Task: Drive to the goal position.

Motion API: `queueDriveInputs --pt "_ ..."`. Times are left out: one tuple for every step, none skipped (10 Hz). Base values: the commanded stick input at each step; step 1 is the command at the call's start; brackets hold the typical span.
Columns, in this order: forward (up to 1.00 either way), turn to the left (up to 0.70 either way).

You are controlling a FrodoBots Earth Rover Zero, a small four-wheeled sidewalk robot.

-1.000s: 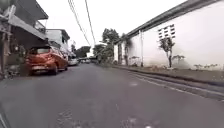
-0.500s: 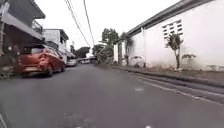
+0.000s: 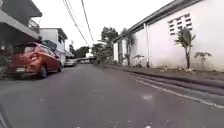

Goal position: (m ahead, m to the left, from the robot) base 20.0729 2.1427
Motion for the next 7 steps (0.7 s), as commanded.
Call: queueDriveInputs --pt "1.0 0.0" --pt "1.0 0.0" --pt "1.0 0.0" --pt "1.0 0.0" --pt "1.0 0.0" --pt "1.0 0.0" --pt "1.0 0.0"
